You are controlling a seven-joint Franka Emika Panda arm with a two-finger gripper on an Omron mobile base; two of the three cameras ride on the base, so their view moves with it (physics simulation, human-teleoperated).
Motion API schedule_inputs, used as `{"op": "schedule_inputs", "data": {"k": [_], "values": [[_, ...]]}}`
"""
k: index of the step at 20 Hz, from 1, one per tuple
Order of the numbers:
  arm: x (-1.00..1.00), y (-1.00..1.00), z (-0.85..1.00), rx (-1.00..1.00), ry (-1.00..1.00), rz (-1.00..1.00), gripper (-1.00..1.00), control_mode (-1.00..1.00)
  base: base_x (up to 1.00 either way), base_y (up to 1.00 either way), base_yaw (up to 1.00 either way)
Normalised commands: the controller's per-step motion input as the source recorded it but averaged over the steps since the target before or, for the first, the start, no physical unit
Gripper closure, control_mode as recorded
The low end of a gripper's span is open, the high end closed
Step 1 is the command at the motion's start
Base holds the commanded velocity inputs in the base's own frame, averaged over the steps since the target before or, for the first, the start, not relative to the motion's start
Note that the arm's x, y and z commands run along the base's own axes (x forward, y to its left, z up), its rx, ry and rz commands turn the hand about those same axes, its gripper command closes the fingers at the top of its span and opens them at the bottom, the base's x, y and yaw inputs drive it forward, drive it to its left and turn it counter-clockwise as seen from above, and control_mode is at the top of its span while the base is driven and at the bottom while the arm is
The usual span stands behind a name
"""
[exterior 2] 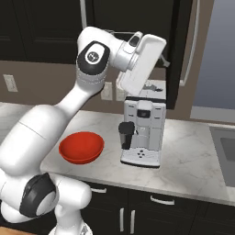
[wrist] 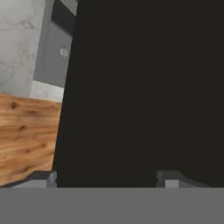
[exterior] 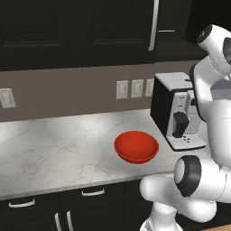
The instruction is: Open the cabinet and setup a tea strainer by placing it in the bowl upright.
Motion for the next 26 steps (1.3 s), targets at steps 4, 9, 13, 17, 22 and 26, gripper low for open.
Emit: {"op": "schedule_inputs", "data": {"k": [4, 9, 13, 17, 22, 26], "values": [[0.0, 0.4, -0.05, 0.0, -0.02, 0.14, -1.0, -1.0, 0.0, 0.0, 0.0], [0.17, 0.89, -0.2, 0.06, -0.13, 0.03, -1.0, -1.0, 0.0, 0.0, 0.0], [0.43, 0.48, -0.04, 0.51, -0.28, -0.06, -1.0, -1.0, 0.0, 0.0, 0.0], [0.49, 0.48, -0.09, 0.75, -0.33, -0.14, -1.0, -1.0, 0.0, 0.0, 0.0], [0.15, 0.72, 0.0, 0.75, -0.46, -0.15, -1.0, -1.0, 0.0, 0.0, 0.0], [-0.02, 0.78, 0.03, 0.44, -0.47, -0.18, -1.0, -1.0, 0.0, 0.0, 0.0]]}}
